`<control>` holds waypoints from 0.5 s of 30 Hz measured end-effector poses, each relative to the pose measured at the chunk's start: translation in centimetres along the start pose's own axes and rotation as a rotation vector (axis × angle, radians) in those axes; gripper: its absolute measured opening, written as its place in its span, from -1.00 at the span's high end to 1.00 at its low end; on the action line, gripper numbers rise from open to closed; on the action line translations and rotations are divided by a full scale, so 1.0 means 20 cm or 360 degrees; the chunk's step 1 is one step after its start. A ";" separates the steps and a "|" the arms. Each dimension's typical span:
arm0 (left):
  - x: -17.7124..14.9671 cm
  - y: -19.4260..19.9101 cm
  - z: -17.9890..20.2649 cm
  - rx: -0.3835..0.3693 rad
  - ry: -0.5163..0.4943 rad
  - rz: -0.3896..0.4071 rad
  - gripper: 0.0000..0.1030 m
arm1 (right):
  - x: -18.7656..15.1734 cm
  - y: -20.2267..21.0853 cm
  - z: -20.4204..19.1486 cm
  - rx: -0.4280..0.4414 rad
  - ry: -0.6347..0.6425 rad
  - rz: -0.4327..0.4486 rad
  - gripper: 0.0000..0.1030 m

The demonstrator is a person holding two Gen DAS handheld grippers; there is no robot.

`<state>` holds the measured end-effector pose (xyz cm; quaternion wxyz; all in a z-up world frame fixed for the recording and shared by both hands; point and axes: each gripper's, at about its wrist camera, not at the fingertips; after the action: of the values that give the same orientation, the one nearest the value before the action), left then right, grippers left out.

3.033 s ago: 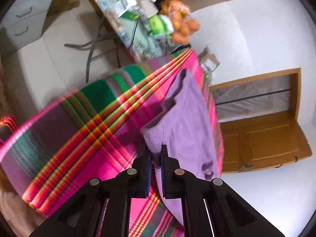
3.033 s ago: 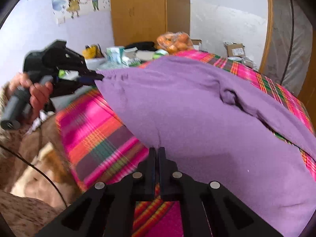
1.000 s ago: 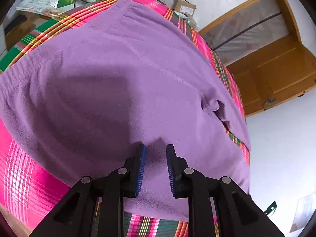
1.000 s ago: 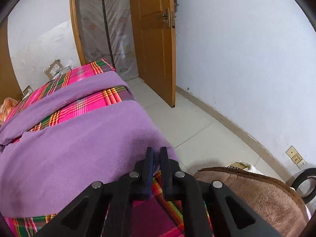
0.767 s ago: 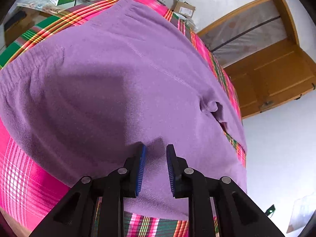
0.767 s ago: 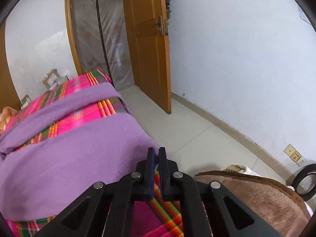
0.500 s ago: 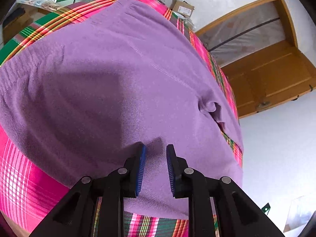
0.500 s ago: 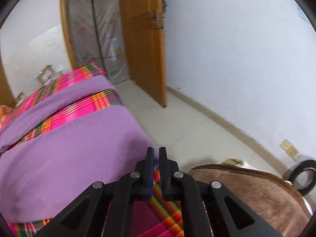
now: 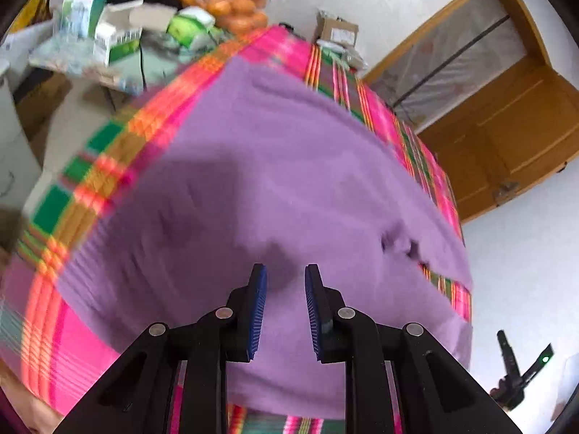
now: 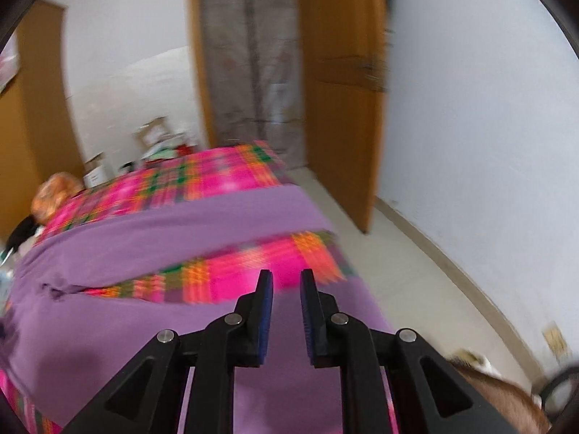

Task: Fold clothes

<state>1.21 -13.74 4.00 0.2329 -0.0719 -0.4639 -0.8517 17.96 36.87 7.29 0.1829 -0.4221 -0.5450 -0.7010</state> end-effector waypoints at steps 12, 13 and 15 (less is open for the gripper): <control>0.53 -0.17 0.16 0.0228 -0.0140 -0.0034 0.57 | 0.51 -0.29 -0.81 0.0500 0.0607 -0.0095 0.63; 0.56 -0.19 0.18 0.0234 -0.0165 -0.0040 0.57 | 0.53 -0.32 -0.87 0.0545 0.0642 -0.0110 0.63; 0.61 -0.23 0.22 0.0248 -0.0211 -0.0056 0.57 | 0.57 -0.36 -0.97 0.0620 0.0721 -0.0147 0.63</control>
<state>-12.14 -12.08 7.02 0.1915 -0.1015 -0.5442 -0.8105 -1.41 23.82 10.89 0.3452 -0.1866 -0.6331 -0.6673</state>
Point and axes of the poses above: each gripper's, at about its wrist camera, not at the fingertips, and y roughly against the way its jaws point, z to its right, x to its top, and after that the axes turned 7 degrees about y, right-handed
